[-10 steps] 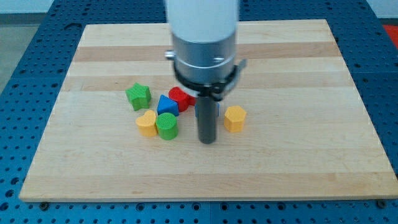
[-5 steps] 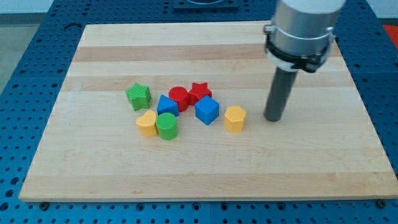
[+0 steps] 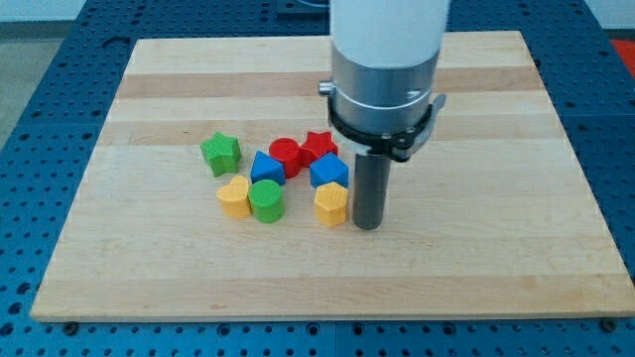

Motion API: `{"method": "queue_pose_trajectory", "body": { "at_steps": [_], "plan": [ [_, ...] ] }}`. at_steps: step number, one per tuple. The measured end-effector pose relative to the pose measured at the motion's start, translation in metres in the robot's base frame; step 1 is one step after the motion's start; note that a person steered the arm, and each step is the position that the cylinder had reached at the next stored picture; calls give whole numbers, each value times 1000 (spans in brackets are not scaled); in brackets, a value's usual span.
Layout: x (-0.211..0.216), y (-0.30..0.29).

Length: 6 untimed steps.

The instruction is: Slide yellow hexagon to green circle

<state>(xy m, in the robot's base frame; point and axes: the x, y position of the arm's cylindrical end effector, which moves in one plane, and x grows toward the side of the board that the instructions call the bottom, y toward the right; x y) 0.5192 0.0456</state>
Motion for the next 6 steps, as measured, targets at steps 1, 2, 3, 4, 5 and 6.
{"method": "queue_pose_trajectory", "body": {
  "at_steps": [1, 2, 3, 4, 5, 6],
  "plan": [
    [-18, 4],
    [-18, -24],
    [-16, -50],
    [-16, -55],
    [-16, -57],
    [-14, -50]
  ]
}}
